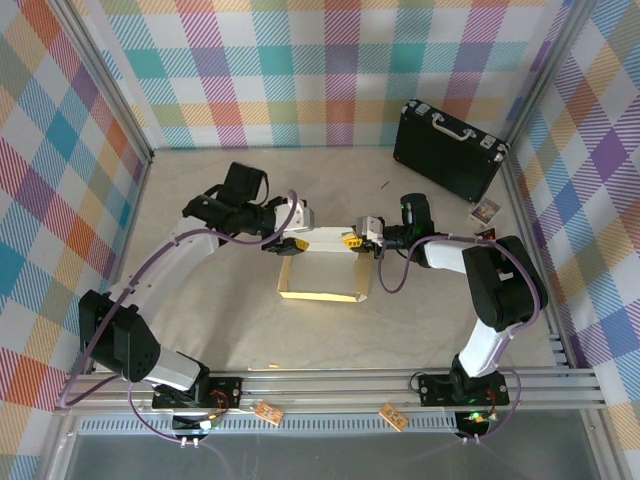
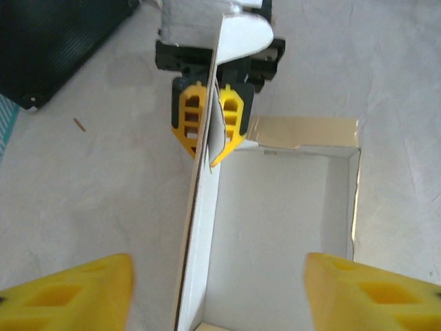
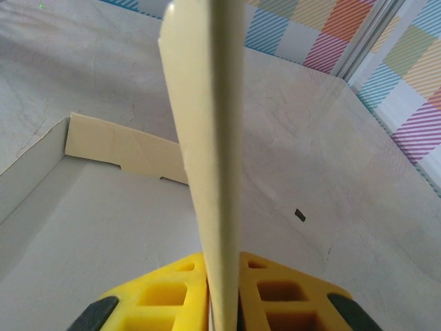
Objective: Fold the paper box
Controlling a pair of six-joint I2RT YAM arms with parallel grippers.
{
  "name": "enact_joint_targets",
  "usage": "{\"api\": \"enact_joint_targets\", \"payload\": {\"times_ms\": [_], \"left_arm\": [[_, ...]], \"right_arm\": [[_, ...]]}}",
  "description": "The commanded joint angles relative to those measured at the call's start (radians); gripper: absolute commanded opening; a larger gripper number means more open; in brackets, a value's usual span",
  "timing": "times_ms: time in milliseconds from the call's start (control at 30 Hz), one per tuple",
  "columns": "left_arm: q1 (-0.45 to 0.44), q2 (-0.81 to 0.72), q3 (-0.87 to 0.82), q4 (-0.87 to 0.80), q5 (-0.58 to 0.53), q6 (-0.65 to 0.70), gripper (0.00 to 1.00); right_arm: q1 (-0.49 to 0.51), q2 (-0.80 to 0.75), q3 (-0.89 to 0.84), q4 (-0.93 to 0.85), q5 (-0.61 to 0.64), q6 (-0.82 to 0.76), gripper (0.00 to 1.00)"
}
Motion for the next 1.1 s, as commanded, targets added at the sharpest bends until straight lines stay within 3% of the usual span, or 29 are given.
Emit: {"api": "enact_joint_targets", "payload": {"times_ms": [0, 200, 300, 367, 500, 667, 867, 933, 1067], "left_arm": [[-0.025, 0.019, -0.008, 0.029, -0.085, 0.069, 0.59], [-0.049, 0.008, -0.053, 0.126, -0.132, 0.059, 0.55], [-0.062, 0.019, -0.042, 0.11, -0.138, 0.064, 0.35], [-0.079, 0.02, -0.039, 0.096, -0.159, 0.065, 0.14], [-0.092, 0.0, -0.057, 0.103, -0.174, 0.062, 0.0], [-0.102, -0.034, -0.098, 0.127, -0.209, 0.051, 0.0], [-0.111, -0.041, -0.12, 0.132, -0.235, 0.047, 0.0], [-0.115, -0.034, -0.117, 0.13, -0.244, 0.043, 0.0], [-0.12, -0.027, -0.116, 0.129, -0.25, 0.04, 0.0]], "right_arm": [[-0.005, 0.019, -0.015, -0.002, -0.037, -0.029, 0.16], [-0.005, 0.019, -0.017, -0.008, -0.037, -0.036, 0.17], [-0.004, 0.022, -0.015, -0.007, -0.039, -0.033, 0.17], [-0.004, 0.022, -0.016, -0.007, -0.037, -0.032, 0.18], [-0.004, 0.018, -0.019, 0.006, -0.03, -0.017, 0.23], [-0.004, -0.009, -0.05, 0.151, 0.054, 0.122, 0.45], [-0.015, -0.102, -0.145, 0.311, 0.19, 0.354, 0.58], [-0.018, -0.158, -0.189, 0.317, 0.215, 0.428, 0.73], [-0.018, -0.288, -0.303, 0.349, 0.292, 0.614, 0.77]]}}
